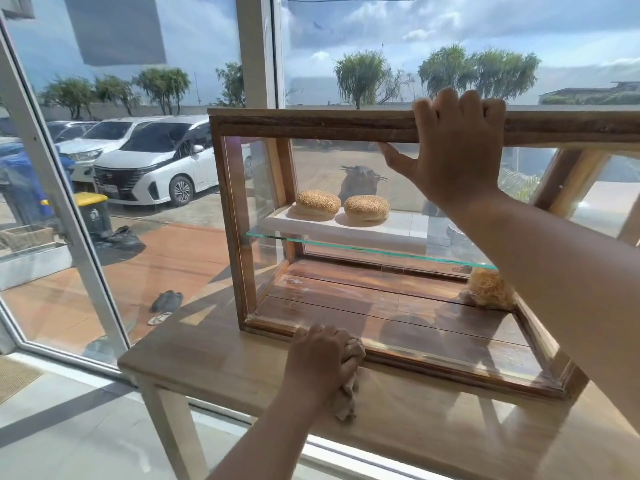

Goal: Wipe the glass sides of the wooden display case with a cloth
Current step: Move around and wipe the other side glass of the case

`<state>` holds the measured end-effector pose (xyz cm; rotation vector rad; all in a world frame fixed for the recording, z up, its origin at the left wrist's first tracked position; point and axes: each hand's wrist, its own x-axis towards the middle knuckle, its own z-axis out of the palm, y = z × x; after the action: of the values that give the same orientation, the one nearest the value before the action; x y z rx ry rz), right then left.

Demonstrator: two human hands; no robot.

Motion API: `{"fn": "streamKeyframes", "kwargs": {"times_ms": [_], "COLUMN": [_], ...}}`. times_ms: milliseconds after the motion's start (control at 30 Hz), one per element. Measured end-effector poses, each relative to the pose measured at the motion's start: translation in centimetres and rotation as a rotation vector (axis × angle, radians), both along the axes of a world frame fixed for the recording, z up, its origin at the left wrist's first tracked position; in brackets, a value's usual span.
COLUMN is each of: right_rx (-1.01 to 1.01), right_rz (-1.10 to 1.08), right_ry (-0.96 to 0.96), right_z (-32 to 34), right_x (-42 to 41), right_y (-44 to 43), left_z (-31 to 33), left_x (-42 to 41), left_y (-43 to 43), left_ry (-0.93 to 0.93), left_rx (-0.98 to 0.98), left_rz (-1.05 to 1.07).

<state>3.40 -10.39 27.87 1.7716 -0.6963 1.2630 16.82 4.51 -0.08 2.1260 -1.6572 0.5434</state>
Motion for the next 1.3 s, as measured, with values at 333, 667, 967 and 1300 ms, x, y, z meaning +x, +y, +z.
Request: {"fn": "streamKeyframes", "kwargs": {"times_ms": [333, 667, 967, 1300], "right_rx": [-0.017, -0.041, -0.08, -0.121], "right_rz": [-0.001, -0.016, -0.03, -0.056], "right_ry": [-0.017, -0.027, -0.049, -0.054], "right_z": [0.0, -0.1, -0.1, -0.1], "right_x": [0.1, 0.2, 0.4, 0.4], "right_y": [-0.1, -0.2, -0.5, -0.7], "left_z": [1.4, 8.8, 22.3, -0.5], "left_x": [11.3, 7.7, 10.4, 9.5], "left_y": [5.5, 0.7, -1.9, 0.4], "left_ry": [0.309, 0.693, 0.282, 0.611], "left_rx": [0.1, -0.64, -0.924, -0.518], "left_rz": [0.42, 0.254, 0.238, 0.299]}}
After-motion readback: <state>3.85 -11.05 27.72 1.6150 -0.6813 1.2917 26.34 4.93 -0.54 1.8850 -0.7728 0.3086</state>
